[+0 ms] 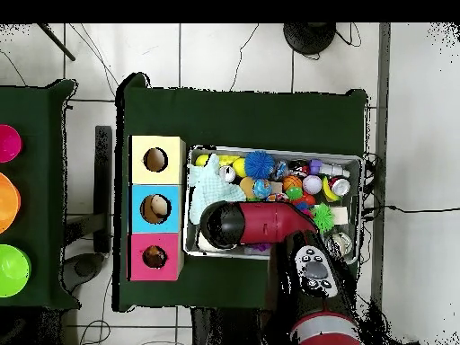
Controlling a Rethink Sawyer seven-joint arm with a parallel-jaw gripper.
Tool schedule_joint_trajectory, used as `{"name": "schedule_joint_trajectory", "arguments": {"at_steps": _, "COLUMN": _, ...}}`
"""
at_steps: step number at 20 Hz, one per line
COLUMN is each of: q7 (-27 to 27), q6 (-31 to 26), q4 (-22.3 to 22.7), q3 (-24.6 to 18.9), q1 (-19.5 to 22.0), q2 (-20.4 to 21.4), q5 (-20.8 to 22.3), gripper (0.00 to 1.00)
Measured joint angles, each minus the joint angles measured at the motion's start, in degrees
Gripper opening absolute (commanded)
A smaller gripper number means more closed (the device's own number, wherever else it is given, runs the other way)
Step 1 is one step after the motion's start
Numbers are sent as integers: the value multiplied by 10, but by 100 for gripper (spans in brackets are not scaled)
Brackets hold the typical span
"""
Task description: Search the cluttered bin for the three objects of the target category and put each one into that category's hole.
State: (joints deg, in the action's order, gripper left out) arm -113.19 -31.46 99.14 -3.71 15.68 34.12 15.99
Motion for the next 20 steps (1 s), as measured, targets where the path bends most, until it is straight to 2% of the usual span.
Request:
{"name": "schedule_joint_trajectory", "arguments": {"at_steps": 9, "q7": 0, "q6": 31, "q4": 0, "q3": -5, "q1": -10, "q2": -18, "q5": 1, "gripper": 100}}
{"name": "schedule_joint_trajectory", "arguments": {"at_steps": 20, "q7": 0, "q6": 92, "q4": 1, "q3": -4, "q1": -68, "q2": -31, "q5": 1, "gripper": 100}}
